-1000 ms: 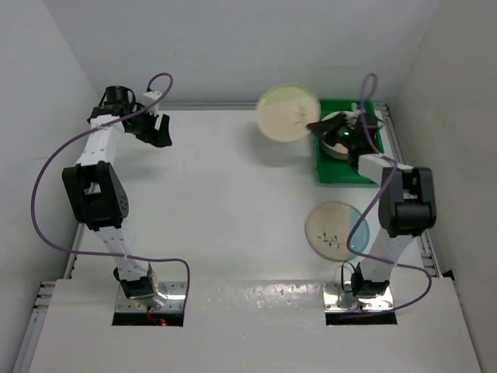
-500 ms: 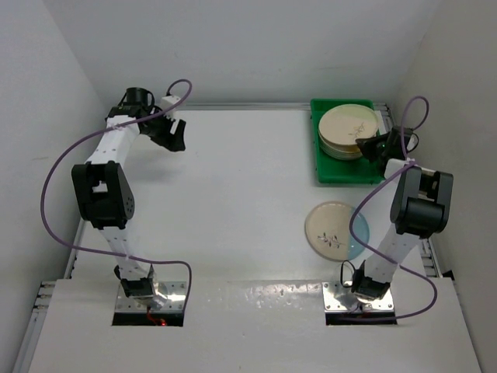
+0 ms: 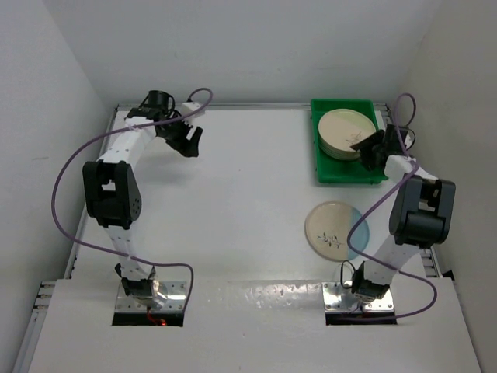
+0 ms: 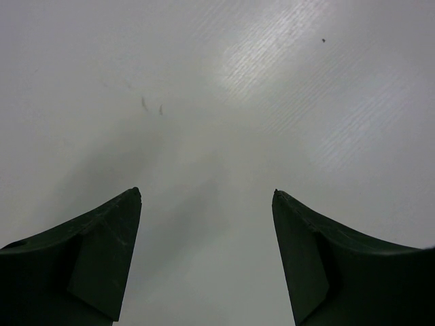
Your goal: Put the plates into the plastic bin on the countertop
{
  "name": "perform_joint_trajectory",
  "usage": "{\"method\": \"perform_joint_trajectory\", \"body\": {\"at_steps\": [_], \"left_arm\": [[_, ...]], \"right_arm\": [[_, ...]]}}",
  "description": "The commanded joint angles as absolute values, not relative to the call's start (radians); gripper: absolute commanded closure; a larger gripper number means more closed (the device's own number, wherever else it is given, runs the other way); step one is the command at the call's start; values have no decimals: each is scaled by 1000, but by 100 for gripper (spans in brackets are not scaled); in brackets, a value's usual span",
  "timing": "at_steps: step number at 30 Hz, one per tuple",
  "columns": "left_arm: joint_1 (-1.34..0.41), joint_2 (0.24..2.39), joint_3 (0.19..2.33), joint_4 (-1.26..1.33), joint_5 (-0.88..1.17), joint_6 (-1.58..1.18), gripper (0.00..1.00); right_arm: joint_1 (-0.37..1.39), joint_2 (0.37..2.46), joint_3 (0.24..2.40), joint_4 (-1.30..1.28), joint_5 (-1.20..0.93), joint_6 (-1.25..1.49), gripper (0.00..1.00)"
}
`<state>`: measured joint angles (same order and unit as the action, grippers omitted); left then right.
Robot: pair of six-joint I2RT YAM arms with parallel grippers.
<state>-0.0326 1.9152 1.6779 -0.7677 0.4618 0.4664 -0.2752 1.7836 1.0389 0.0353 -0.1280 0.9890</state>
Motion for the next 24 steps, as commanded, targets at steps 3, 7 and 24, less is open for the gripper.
{"method": "perform_joint_trajectory", "body": {"at_steps": [3, 7, 24], "left_arm": [[-101, 1927, 1698, -756, 448, 480, 20], [-110, 1927, 1698, -756, 460, 480, 20], [-89, 1917, 1667, -756, 491, 489, 20]], "right_arm": [[-267, 1577, 1068, -225, 85, 770, 80], [-271, 1457, 938, -419, 291, 768, 100], [-324, 1514, 646, -439, 285, 885, 100]]}}
